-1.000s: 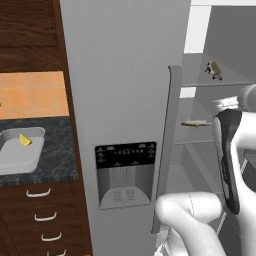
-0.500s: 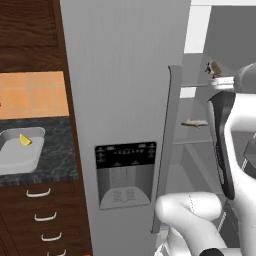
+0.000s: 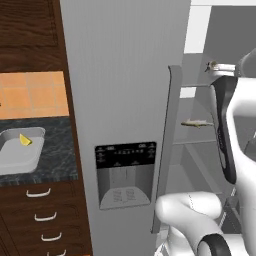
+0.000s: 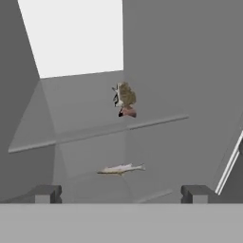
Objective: Place one lemon wedge and one fish in each tupperware on the nearby counter, to pack two identical lunches.
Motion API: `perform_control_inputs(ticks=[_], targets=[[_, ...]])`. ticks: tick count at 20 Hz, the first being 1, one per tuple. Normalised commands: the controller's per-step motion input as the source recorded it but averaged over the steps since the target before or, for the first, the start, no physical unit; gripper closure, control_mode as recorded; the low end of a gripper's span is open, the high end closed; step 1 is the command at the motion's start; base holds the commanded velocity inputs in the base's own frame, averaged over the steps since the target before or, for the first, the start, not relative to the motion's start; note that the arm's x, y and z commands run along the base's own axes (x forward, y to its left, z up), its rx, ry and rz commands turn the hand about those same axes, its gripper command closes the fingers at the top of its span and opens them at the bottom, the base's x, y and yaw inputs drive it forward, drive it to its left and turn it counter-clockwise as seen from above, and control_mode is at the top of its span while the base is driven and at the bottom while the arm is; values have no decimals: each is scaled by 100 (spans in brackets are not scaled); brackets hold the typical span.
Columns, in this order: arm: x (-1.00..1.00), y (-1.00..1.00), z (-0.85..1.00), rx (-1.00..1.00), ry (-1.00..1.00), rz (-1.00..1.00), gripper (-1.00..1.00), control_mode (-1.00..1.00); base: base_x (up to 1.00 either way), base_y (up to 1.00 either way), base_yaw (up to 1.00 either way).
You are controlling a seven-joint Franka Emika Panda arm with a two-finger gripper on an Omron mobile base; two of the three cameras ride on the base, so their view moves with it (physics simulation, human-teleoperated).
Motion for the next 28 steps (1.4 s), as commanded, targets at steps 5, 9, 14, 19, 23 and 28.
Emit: perform_control_inputs(ticks=[5, 9, 14, 19, 23, 28], targets=[[53, -7, -10, 0, 0, 0, -100, -100, 0, 0, 0], [63, -33, -1, 0, 3, 0, -100, -100, 0, 0, 0], [61, -43, -13, 0, 2, 0, -100, -100, 0, 0, 0], [59, -7, -16, 0, 2, 0, -100, -100, 0, 0, 0], [71, -14, -11, 1, 8, 0, -100, -100, 0, 0, 0], [65, -35, -1, 5, 9, 0, -100, -100, 0, 0, 0]])
